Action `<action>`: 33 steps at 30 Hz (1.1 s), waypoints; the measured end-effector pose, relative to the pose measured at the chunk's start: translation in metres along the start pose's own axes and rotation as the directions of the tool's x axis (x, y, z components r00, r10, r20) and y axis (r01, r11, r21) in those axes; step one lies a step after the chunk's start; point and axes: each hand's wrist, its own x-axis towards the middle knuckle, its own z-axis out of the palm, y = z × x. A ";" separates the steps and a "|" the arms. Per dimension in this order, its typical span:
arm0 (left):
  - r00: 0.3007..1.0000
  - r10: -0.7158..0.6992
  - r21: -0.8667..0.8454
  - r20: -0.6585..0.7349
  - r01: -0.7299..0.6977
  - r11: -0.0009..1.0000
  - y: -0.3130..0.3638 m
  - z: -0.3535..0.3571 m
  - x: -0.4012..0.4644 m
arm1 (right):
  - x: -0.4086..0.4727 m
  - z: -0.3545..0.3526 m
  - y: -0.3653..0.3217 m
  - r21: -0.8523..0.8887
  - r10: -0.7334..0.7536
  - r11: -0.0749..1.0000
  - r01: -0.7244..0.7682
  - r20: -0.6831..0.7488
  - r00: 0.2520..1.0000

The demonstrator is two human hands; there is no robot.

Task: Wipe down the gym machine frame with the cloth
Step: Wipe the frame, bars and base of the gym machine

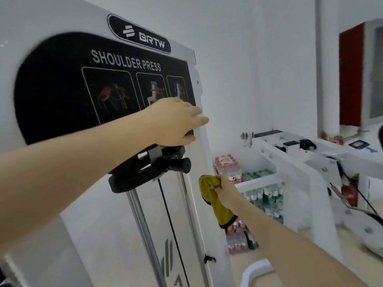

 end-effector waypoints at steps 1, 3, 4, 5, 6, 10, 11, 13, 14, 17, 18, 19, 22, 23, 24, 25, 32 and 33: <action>1.000 -0.003 -0.019 -0.018 0.002 1.000 0.008 0.000 -0.005 | -0.008 -0.005 0.001 -0.030 0.009 1.000 -0.009 -0.008 1.000; 0.999 -0.033 -0.078 -0.041 0.030 0.996 0.032 0.002 -0.020 | -0.023 -0.015 0.008 -0.099 0.031 0.995 -0.032 -0.007 0.999; 0.997 -0.048 -0.116 -0.054 0.041 0.992 0.047 0.006 -0.030 | -0.028 -0.017 0.014 -0.126 0.050 0.991 -0.049 0.001 0.999; 0.995 -0.059 -0.151 -0.078 0.046 0.987 0.064 0.012 -0.040 | -0.034 -0.019 0.021 -0.144 0.076 0.987 -0.074 0.009 0.997; 0.991 -0.074 -0.187 -0.110 0.052 0.981 0.081 0.017 -0.052 | -0.042 -0.020 0.027 -0.153 0.107 0.983 -0.103 0.014 0.994; 0.992 -0.109 -0.364 -0.068 0.077 0.928 0.150 0.043 -0.096 | -0.076 -0.010 0.055 -0.129 0.209 0.970 -0.205 0.022 0.978; 0.993 -0.108 -0.388 -0.040 0.084 0.918 0.166 0.051 -0.103 | -0.085 -0.005 0.060 -0.093 0.230 0.969 -0.227 0.028 0.973; 0.994 -0.111 -0.416 0.020 0.110 0.903 0.190 0.064 -0.112 | -0.097 0.005 0.068 -0.019 0.257 0.966 -0.257 0.014 0.966; 0.991 -0.125 -0.426 0.051 0.135 0.895 0.197 0.071 -0.113 | -0.100 0.009 0.070 0.006 0.277 0.961 -0.277 -0.003 0.961; 0.977 -0.173 -0.431 0.121 0.209 0.878 0.207 0.087 -0.106 | -0.099 0.020 0.071 0.026 0.291 0.957 -0.290 -0.050 0.955; 0.971 -0.202 -0.431 0.124 0.236 0.871 0.208 0.091 -0.101 | -0.096 0.022 0.070 0.036 0.280 0.960 -0.278 -0.072 0.957; 0.965 -0.234 -0.435 0.117 0.262 0.861 0.209 0.094 -0.095 | -0.093 0.022 0.068 0.042 0.259 0.966 -0.256 -0.099 0.961; 0.953 -0.293 -0.434 0.084 0.299 0.850 0.218 0.099 -0.081 | -0.085 0.017 0.066 0.036 0.159 0.987 -0.155 -0.164 0.973; 0.950 -0.301 -0.434 0.087 0.308 0.847 0.221 0.101 -0.078 | -0.085 0.014 0.065 0.037 0.136 0.991 -0.132 -0.180 0.974; 0.948 -0.303 -0.436 0.102 0.316 0.843 0.224 0.103 -0.074 | -0.084 0.011 0.064 0.054 0.125 0.992 -0.116 -0.186 0.975; 0.946 -0.300 -0.432 0.122 0.322 0.842 0.226 0.106 -0.071 | -0.082 0.007 0.064 0.087 0.121 0.990 -0.106 -0.181 0.976; 0.933 -0.360 -0.430 0.000 0.325 0.842 0.223 0.135 -0.035 | -0.039 -0.013 0.071 0.140 0.252 0.956 -0.256 0.049 0.967; 0.926 -0.377 -0.395 -0.004 0.345 0.851 0.222 0.140 -0.030 | -0.031 -0.012 0.071 0.130 0.229 0.964 -0.232 0.032 0.973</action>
